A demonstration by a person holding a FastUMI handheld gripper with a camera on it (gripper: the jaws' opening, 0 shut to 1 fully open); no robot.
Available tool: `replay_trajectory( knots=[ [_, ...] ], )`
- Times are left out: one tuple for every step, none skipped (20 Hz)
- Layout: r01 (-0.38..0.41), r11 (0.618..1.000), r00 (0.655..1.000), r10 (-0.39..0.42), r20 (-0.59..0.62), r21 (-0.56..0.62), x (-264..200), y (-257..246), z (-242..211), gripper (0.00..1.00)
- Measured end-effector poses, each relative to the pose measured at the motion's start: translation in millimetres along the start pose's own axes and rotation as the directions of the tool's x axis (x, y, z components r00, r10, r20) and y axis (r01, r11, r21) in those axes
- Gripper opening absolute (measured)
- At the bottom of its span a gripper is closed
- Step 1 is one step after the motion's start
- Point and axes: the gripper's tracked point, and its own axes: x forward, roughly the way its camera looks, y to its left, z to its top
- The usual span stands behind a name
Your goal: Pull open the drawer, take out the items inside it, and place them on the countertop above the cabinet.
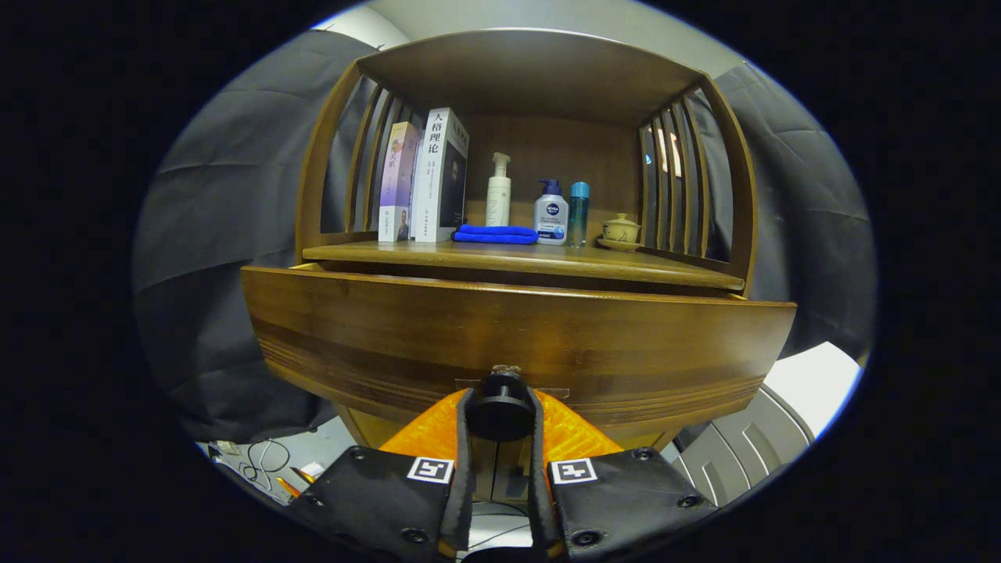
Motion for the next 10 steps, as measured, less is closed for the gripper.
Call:
replay_trajectory(
  knots=[
    [-0.001, 1.0, 1.0, 0.001, 0.006, -0.002, -5.5, 0.3, -2.0, 0.31],
    [-0.002, 1.0, 1.0, 0.003, 0.015, -0.006, -11.3, 0.6, -2.6, 0.31],
    [-0.004, 1.0, 1.0, 0.004, 0.021, -0.01, -16.6, 1.5, -3.8, 0.31],
    [-0.006, 1.0, 1.0, 0.007, 0.025, -0.012, -22.1, 1.9, -5.2, 0.31],
    [-0.009, 1.0, 1.0, 0.01, 0.026, -0.011, -26.6, 1.8, -6.7, 0.31],
    [-0.013, 1.0, 1.0, 0.013, 0.025, -0.006, -30.4, 2.5, -8.3, 0.31],
    [-0.016, 1.0, 1.0, 0.016, 0.025, 0.002, -34.3, 2.8, -9.6, 0.31],
    [-0.02, 1.0, 1.0, 0.02, 0.02, 0.006, -36.0, 3.1, -10.8, 0.31],
    [-0.022, 1.0, 1.0, 0.022, 0.016, -0.001, -38.7, 3.4, -12.1, 0.31],
    [-0.023, 1.0, 1.0, 0.023, 0.011, -0.011, -41.3, 3.0, -13.4, 0.31]
  ],
)
